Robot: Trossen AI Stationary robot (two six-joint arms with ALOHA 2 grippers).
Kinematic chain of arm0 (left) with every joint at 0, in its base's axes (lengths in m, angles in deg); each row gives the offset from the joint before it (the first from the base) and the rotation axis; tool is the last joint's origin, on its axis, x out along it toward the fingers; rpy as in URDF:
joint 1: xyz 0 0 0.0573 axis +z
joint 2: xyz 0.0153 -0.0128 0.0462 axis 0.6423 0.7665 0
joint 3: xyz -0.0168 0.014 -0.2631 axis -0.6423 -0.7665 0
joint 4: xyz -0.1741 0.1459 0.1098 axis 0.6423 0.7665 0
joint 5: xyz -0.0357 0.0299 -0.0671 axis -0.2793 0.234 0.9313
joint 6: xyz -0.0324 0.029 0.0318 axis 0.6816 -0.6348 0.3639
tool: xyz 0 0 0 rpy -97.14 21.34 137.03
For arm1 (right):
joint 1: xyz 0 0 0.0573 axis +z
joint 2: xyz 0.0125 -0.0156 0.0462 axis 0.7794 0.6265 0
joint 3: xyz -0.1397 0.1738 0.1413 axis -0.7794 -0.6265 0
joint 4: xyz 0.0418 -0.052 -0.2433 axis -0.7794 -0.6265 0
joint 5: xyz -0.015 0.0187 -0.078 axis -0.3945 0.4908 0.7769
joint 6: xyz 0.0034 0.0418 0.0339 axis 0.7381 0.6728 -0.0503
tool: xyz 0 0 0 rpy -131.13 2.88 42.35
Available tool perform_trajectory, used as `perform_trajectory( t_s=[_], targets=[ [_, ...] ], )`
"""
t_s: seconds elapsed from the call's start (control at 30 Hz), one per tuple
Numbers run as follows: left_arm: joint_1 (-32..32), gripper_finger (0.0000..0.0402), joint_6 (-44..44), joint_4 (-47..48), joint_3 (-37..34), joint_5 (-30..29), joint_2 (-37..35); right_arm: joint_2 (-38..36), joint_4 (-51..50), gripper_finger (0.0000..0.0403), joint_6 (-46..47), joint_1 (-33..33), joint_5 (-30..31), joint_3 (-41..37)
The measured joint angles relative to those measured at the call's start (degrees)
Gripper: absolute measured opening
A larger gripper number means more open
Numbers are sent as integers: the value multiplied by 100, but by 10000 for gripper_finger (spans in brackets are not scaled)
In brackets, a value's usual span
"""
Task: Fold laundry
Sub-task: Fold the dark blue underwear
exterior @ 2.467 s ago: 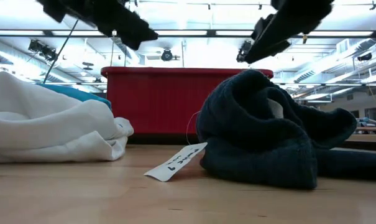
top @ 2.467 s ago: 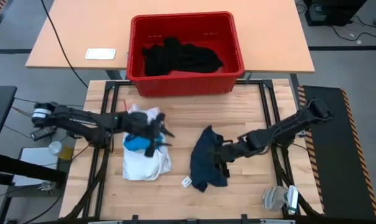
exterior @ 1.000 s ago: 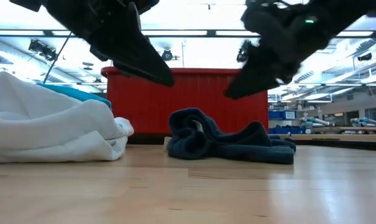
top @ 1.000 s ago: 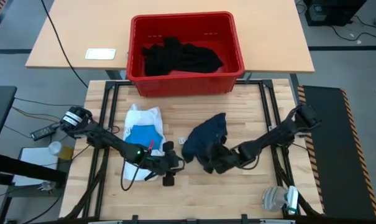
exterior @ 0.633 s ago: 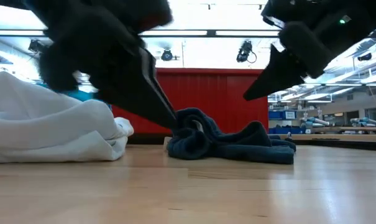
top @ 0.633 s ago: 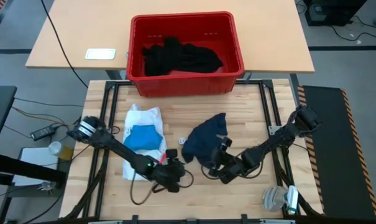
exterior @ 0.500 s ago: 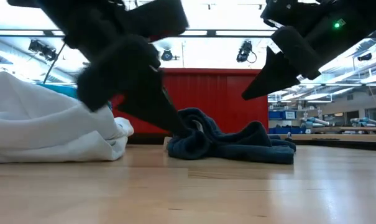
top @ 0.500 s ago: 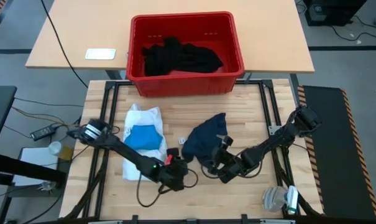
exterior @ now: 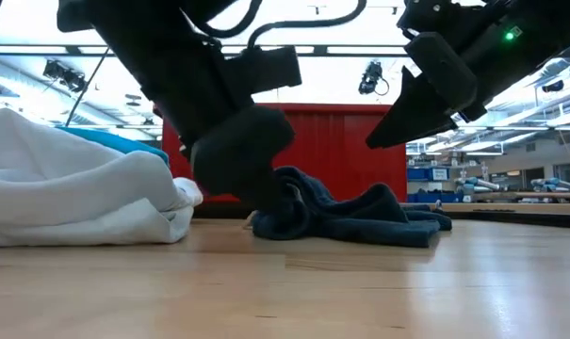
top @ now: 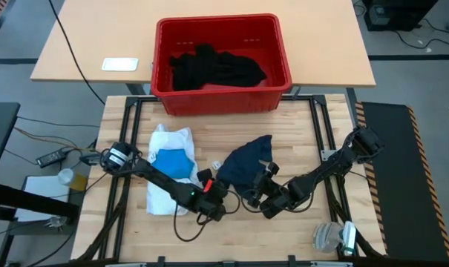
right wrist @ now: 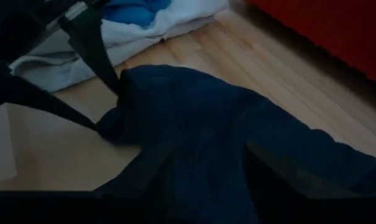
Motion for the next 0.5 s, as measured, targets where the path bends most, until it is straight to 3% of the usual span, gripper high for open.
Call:
perform_trajectory(
  t_s=[0.17, 0.4, 0.5],
  targets=[
    [-11, 173, -24, -230, -4, 476, 0, 0, 38, 195, 7, -2, 0, 0],
    [7, 158, 72, -162, -2, 341, 42, 0, 80, 194, 20, -2, 0, 0],
    [101, 156, -2, 391, -11, 122, 100, 0, 86, 194, 17, -2, -9, 0]
  ],
)
